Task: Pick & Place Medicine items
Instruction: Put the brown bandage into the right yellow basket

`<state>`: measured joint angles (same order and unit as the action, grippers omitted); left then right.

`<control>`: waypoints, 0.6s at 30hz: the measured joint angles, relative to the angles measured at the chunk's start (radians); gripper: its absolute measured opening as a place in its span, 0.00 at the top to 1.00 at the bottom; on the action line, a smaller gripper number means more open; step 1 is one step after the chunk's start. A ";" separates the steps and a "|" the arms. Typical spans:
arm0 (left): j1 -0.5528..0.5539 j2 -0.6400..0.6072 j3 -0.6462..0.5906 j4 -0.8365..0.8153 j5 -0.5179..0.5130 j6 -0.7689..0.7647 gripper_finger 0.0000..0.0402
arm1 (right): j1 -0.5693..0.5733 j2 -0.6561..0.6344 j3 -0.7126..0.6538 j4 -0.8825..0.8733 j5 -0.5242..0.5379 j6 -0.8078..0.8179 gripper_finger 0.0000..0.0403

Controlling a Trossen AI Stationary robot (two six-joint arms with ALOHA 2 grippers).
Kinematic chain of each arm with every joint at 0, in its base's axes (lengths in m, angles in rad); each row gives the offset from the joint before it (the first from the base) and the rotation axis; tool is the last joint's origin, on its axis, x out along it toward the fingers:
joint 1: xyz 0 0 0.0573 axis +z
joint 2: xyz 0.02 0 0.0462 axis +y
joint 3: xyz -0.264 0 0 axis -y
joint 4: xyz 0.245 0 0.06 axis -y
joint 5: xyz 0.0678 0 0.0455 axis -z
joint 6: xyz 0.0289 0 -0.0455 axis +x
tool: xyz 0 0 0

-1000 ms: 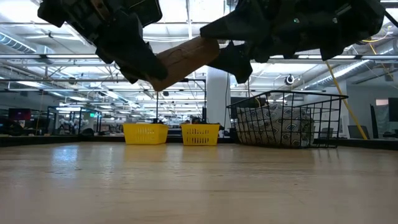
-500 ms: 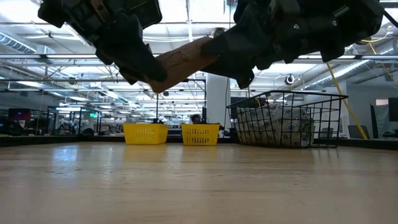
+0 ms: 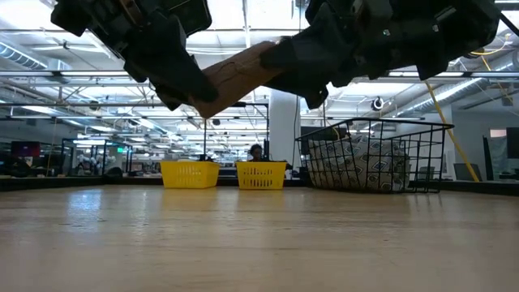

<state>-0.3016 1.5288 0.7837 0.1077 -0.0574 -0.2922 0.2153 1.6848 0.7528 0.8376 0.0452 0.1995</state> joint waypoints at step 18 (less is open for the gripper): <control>-0.001 0.000 0.000 -0.010 0.042 -0.007 0.75 | -0.024 -0.001 0.078 -0.177 -0.103 -0.011 0.42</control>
<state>-0.3027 1.5291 0.7834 0.0982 -0.0156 -0.2996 0.1909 1.6840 0.8310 0.6605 -0.0574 0.1886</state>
